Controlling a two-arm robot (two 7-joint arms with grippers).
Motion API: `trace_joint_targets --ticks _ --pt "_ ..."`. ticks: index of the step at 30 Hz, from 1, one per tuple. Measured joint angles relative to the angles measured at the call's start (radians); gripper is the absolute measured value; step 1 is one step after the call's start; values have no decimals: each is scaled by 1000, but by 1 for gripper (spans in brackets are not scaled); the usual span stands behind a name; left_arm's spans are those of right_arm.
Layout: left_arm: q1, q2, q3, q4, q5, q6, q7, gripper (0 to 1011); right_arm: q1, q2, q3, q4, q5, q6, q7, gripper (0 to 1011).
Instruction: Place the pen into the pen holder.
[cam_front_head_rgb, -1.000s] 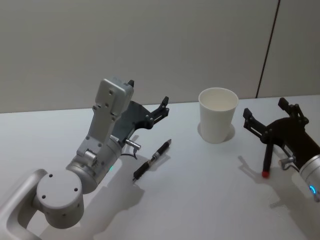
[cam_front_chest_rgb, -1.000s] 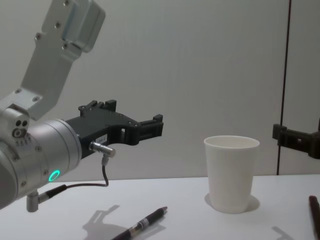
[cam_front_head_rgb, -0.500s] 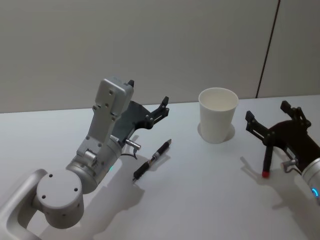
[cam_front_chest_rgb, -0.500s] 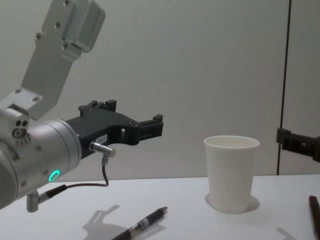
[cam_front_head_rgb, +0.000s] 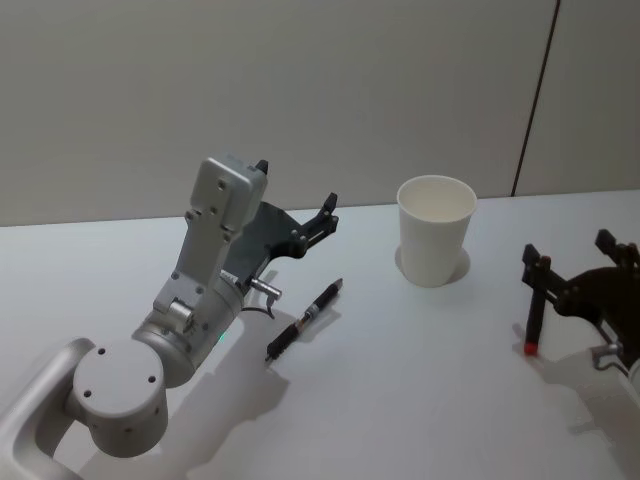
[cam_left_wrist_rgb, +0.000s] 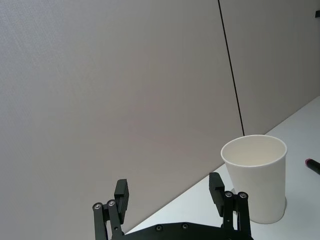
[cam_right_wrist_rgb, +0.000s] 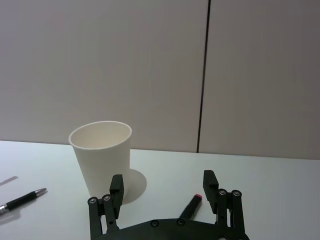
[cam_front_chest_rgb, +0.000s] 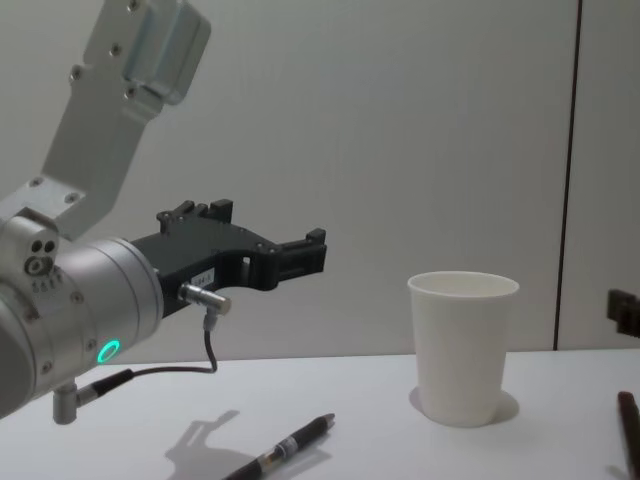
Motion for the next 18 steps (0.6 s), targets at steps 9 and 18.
trace_joint_targets --ticks 9,18 --pt "0 0 0 0 0 0 0 1001 -1 -12 7 10 8 31 -44 1001" --pt "0 0 0 0 0 0 0 1001 46 -49 5 63 7 85 -59 1001"
